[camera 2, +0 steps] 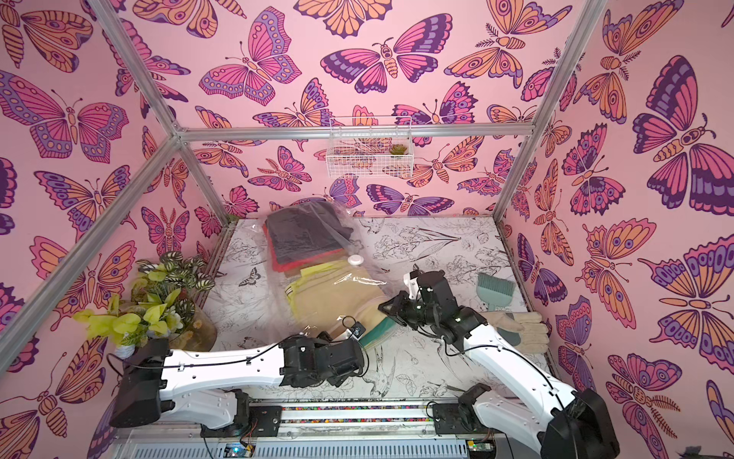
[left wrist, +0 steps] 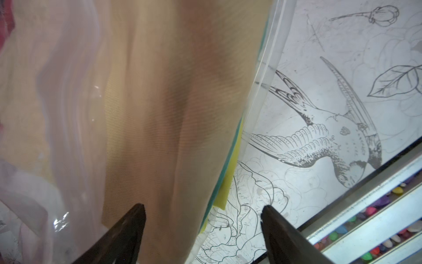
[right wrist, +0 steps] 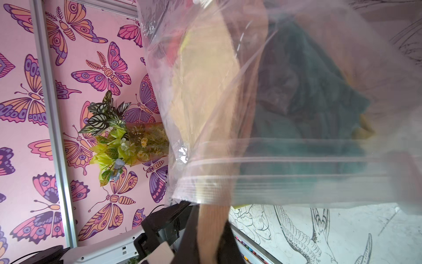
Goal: Take the trousers out of the vacuum bag
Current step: Take out the trousers from the vacuum bag.
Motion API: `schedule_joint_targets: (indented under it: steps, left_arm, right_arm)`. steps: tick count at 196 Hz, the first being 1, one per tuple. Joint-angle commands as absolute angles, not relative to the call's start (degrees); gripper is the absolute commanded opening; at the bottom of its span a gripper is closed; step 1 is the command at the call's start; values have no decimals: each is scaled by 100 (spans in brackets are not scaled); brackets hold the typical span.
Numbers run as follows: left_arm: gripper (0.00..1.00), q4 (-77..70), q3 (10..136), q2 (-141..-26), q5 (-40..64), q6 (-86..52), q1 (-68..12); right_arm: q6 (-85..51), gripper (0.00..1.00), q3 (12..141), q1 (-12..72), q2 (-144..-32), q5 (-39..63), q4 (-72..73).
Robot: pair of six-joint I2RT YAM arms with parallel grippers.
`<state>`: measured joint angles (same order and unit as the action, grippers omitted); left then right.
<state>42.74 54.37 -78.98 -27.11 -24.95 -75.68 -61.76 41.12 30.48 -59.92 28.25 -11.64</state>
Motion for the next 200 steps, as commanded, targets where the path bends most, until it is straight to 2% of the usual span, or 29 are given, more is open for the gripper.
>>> schedule_joint_targets:
  steps: [1,33,85,107,120,129,143,177,200]
  left_arm:
    - [81,4418,5388,-7991,-2979,-2644,-7585]
    - [67,4426,5260,-8168,-3251,-2876,-7577]
    - [63,4408,5063,-8291,-3490,-3232,-7209]
    - [41,4346,5080,-8343,-3464,-3232,-7114]
    - [23,4283,5089,-8334,-3388,-3192,-7090]
    - [13,4247,5097,-8322,-3297,-3149,-7092]
    - [0,4111,5060,-8243,-3129,-3019,-7101]
    - [0,3826,4961,-7971,-2954,-2807,-7089]
    - [0,3828,5047,-8036,-2914,-2751,-7086]
  right_arm:
    - [-6207,0,4470,2869,-5827,3135,-1242]
    - [-6201,0,4552,2716,-5832,3328,-1215]
    - [-6220,0,4435,2701,-5775,3450,-1169]
    - [-6222,0,4339,2698,-5748,3419,-1176]
    - [-6214,2,4262,2698,-5746,3395,-1173]
    - [-6207,6,4201,2698,-5748,3373,-1161]
    - [-6191,19,4087,2698,-5748,3249,-1198]
    - [-6161,59,3823,2731,-5592,2813,-1548]
    - [-6317,71,3576,2763,-5301,2764,-1462]
